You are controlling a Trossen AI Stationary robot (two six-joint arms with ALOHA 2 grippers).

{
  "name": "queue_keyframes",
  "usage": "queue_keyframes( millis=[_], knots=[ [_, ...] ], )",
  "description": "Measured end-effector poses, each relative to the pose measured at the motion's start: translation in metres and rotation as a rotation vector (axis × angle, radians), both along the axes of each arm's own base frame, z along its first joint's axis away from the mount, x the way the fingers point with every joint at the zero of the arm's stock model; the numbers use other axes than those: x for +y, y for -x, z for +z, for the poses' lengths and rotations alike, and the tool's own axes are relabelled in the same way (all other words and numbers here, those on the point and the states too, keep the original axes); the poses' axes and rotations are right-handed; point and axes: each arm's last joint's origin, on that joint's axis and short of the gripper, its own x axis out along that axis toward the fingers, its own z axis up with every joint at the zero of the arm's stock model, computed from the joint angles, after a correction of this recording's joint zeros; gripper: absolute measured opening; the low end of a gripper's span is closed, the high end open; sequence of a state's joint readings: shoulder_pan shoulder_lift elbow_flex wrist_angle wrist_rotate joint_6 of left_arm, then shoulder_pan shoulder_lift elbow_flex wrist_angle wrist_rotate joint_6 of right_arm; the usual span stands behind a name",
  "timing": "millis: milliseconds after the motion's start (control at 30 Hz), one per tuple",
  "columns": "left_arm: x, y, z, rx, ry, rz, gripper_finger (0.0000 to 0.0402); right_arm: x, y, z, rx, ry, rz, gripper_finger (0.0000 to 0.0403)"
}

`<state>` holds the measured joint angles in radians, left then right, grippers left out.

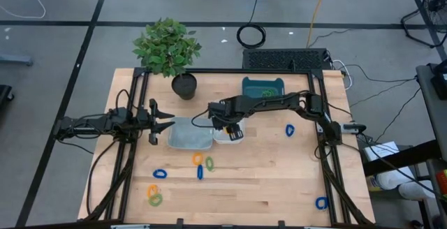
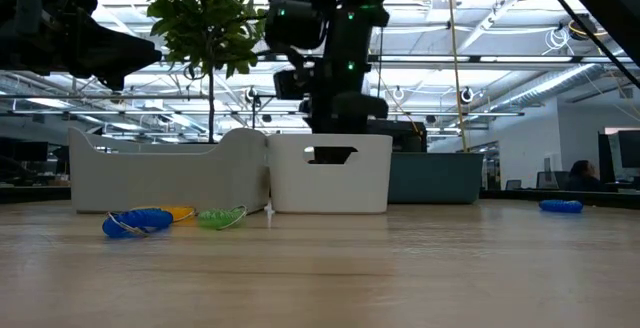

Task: Sort spring keychains
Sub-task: Put the blue spring keychain into the gray bin

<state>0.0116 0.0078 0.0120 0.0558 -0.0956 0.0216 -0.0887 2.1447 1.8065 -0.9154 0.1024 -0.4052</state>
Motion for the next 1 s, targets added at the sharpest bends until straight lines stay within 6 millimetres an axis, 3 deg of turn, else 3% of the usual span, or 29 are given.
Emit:
queue_keyframes(
  millis=[267,567,1000],
  knots=[
    [0.000,0.000,0.000,0.000,0.000,0.000,0.0131,0.009,0.011,0.043,-0.116,-0.018,-0.070,0.0208],
    [0.000,0.000,0.000,0.000,0.000,0.000,0.0131,0.013,0.036,0.079,-0.119,-0.027,-0.184,0.0208],
    [0.000,0.000,0.000,0.000,0.000,0.000,0.0131,0.060,0.084,0.114,-0.013,-0.076,-0.479,0.0208]
  ],
)
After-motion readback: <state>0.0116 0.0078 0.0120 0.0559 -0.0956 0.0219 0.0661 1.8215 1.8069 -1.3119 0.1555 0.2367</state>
